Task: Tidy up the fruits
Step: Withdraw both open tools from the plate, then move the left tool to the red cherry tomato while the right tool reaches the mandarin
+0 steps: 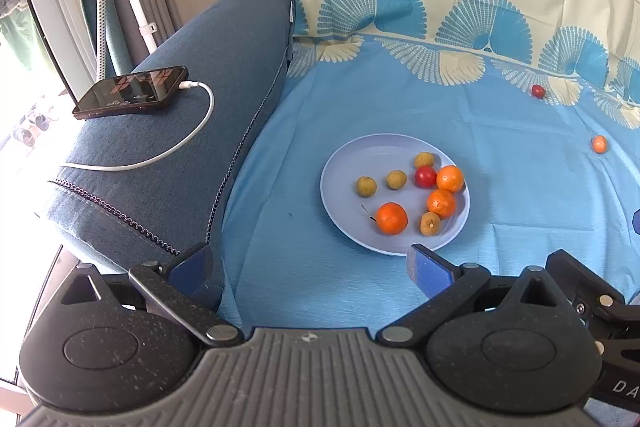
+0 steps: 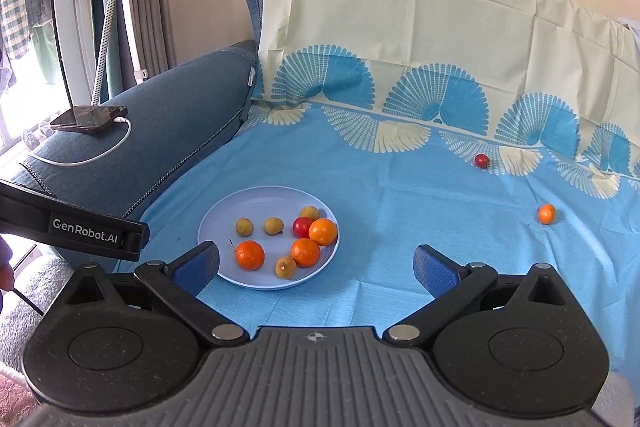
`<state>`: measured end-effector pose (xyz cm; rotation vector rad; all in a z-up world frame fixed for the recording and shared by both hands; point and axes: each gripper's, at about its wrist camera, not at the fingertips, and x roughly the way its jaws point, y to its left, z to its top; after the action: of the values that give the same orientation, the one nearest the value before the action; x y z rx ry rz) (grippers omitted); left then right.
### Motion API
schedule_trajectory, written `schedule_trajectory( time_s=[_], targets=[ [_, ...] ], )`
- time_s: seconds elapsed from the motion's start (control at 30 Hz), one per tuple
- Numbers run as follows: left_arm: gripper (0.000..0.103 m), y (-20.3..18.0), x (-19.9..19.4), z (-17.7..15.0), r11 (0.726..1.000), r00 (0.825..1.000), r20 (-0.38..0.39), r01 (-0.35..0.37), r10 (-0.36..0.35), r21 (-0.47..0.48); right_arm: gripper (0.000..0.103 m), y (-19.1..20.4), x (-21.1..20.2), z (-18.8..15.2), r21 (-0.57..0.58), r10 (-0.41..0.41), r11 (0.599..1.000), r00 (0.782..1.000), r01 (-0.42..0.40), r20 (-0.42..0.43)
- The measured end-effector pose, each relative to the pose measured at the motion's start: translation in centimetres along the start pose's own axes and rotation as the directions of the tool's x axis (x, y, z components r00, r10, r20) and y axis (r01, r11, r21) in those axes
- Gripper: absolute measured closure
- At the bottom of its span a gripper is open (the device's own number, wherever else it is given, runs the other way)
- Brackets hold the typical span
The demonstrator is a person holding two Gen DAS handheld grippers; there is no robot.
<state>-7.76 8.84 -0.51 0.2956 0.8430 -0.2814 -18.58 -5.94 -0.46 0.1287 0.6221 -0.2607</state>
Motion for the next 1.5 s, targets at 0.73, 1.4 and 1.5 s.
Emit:
schedule_trajectory(
  time_s=[0.73,1.4,1.5],
  targets=[
    [0.0,-0.1,0.5,0.1,1.0,1.0,-0.014,0.002,-0.002,0.011,0.001,0.1,0.4,-0.1,0.005,-0.004,1.0,1.0,0.004,-0.008],
    [0.0,-1.2,2.3,0.9,0.999,0.999,-0.048,-0.009,0.011,0.038,0.001,-1.1,1.8,-0.6,0.04,0.005,0.999,1.0,-0.004,-0.03],
    [0.0,-1.5,2.6,1.2,0.999,0.998,-0.054,-0.011,0.013,0.042,0.001,-1.5,2.1,-0.6,0.05,0.003,0.999,0.999,-0.001,-0.035]
  ],
)
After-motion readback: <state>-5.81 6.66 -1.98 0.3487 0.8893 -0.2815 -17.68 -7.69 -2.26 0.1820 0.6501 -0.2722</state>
